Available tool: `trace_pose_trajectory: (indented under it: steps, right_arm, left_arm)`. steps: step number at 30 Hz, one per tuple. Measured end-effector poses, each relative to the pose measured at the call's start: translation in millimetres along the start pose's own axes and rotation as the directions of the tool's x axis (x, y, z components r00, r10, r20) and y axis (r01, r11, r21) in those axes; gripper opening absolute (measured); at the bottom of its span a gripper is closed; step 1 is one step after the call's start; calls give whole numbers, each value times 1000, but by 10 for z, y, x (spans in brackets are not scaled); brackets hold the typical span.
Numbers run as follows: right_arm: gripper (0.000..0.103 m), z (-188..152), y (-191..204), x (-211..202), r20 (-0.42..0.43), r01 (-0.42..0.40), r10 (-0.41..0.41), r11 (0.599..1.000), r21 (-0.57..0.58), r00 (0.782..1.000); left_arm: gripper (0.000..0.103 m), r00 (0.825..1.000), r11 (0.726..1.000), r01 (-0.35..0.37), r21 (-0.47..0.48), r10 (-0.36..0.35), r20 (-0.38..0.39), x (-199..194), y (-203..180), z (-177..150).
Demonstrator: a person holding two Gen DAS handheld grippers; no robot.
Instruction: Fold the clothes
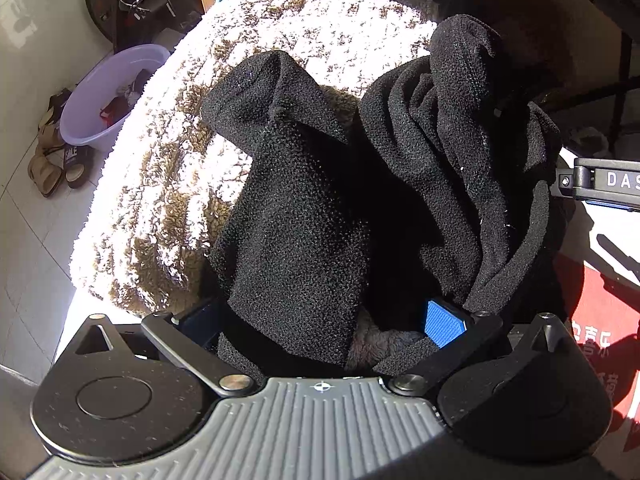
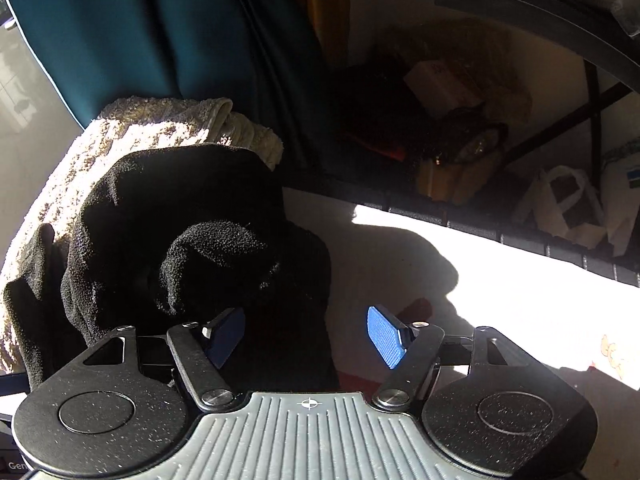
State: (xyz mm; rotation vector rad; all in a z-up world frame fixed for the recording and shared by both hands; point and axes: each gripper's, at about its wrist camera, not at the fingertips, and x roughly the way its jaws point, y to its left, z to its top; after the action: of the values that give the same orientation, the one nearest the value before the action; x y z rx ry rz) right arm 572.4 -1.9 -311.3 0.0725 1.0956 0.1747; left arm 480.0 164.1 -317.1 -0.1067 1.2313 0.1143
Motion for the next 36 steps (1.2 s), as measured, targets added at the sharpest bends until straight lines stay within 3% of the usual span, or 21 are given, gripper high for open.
trace_pose_trajectory:
  steps: [3, 5, 6, 7, 9, 12, 13, 16, 18, 20, 21, 26, 27, 30, 33, 36]
  right_arm:
    - [55, 16, 9, 79, -23, -13, 13, 1000, 20, 1000]
    - [39, 6, -20, 64, -27, -44, 45, 998, 37, 999]
    - [23, -2, -41, 39, -26, -50, 51, 998, 39, 998]
    - [21, -11, -64, 7, -25, -43, 44, 998, 40, 999]
    - [26, -31, -144, -76, -10, -25, 26, 995, 94, 1000]
    - [58, -47, -312, -233, 54, -19, 6, 971, 237, 998]
    - [62, -37, -337, -257, 72, -37, 19, 966, 256, 997]
    - [61, -8, -257, -214, 59, -86, 74, 971, 223, 995]
    - [60, -24, -153, -103, 8, -100, 101, 972, 214, 995]
    - [29, -74, -121, 21, -44, -123, 137, 963, 240, 990]
    - [6, -117, -131, 51, -57, -134, 153, 957, 257, 987]
    - [5, -380, -316, -175, -29, -150, 160, 965, 217, 987]
    - [5, -448, -387, -270, -22, -155, 163, 966, 205, 986]
    - [4, -708, -613, -545, -36, -148, 158, 970, 191, 987]
    - [4, -1020, -800, -720, -98, -114, 138, 970, 215, 986]
    - [3, -1329, -937, -814, -169, -61, 107, 964, 258, 980]
  left_arm:
    - [103, 1000, 1000, 11, 5, -11, 4, -1, 7, -23]
    - [103, 1000, 1000, 15, 6, -15, 7, -5, -1, -36]
    - [103, 1000, 1000, 17, 7, -17, 8, -7, -5, -42]
    - [103, 1000, 1000, 17, 7, -17, 13, -13, -13, -54]
    - [103, 1000, 1000, 17, 7, -18, 22, -25, -29, -79]
    - [103, 999, 1000, 23, 7, -23, 27, -23, -23, -109]
    - [103, 999, 1000, 25, 7, -25, 27, -23, -26, -115]
    - [103, 999, 999, 31, 17, -31, 31, -29, -31, -109]
    - [103, 998, 999, 29, 13, -30, 48, -34, -16, -171]
    - [102, 998, 1000, 17, 3, -17, 59, -92, -60, -222]
    - [99, 998, 1000, 10, 1, -10, 64, -133, -80, -244]
    - [64, 996, 999, 32, -41, -28, 90, -336, 56, -335]
    - [49, 996, 998, 36, -54, -31, 88, -367, 98, -357]
    - [38, 994, 989, 97, -108, -91, 59, -389, 225, -499]
    - [21, 995, 987, 100, -130, -99, 11, -340, 280, -631]
    - [18, 993, 983, 107, -150, -112, -24, -317, 298, -779]
